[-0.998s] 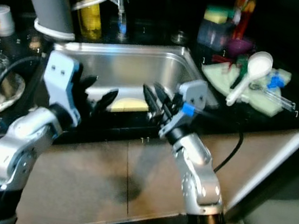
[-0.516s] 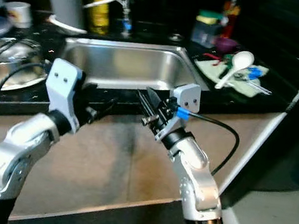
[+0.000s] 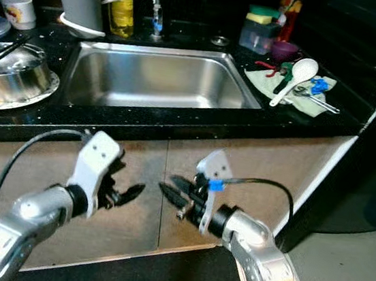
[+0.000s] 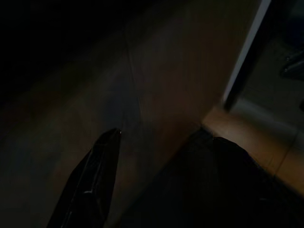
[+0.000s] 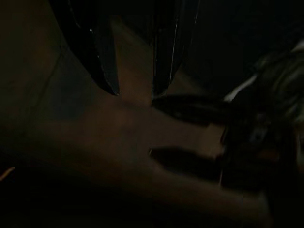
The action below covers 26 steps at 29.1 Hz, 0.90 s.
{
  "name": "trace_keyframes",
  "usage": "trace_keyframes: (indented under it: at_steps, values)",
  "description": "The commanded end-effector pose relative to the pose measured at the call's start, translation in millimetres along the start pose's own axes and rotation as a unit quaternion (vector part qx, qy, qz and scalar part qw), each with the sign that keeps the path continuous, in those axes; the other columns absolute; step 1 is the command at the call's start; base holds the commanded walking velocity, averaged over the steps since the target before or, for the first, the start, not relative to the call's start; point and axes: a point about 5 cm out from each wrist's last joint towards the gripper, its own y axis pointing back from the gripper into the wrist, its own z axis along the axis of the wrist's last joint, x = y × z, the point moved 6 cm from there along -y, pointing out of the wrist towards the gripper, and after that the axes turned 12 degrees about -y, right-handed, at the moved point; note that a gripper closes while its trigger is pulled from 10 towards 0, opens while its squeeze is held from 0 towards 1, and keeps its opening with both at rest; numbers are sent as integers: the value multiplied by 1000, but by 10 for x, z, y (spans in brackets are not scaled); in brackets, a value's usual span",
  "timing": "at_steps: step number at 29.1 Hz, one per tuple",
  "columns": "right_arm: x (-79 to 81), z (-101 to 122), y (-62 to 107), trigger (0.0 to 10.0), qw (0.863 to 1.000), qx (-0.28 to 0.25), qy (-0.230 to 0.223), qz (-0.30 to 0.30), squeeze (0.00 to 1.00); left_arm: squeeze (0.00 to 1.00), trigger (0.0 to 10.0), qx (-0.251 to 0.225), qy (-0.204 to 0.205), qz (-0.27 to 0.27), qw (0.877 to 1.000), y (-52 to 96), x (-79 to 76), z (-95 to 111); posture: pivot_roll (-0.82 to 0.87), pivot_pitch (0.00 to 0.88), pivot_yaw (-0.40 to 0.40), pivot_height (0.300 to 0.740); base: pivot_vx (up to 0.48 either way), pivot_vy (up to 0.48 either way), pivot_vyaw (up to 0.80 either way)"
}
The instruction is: Kitchen organization
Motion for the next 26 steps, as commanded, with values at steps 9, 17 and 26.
trace_keyframes:
  at_steps: [9, 17, 26]
  values:
    - [-605, -1473, 185, 10000, 966, 131, -86, -204, 0, 0, 10000, 200, -108, -79, 971, 56, -767, -1344, -29, 132, -64, 740, 0, 0, 0]
    - [-791, -2182, 599, 10000, 887, 127, -194, -399, 0, 0, 10000, 320, 88, 121, 936, 208, -648, -2255, -28, 117, -61, 740, 0, 0, 0]
    - [-623, -2380, 590, 10000, 889, 156, -193, -385, 0, 0, 10000, 317, 125, 112, 934, 374, -776, -2388, -32, 121, -43, 740, 0, 0, 0]
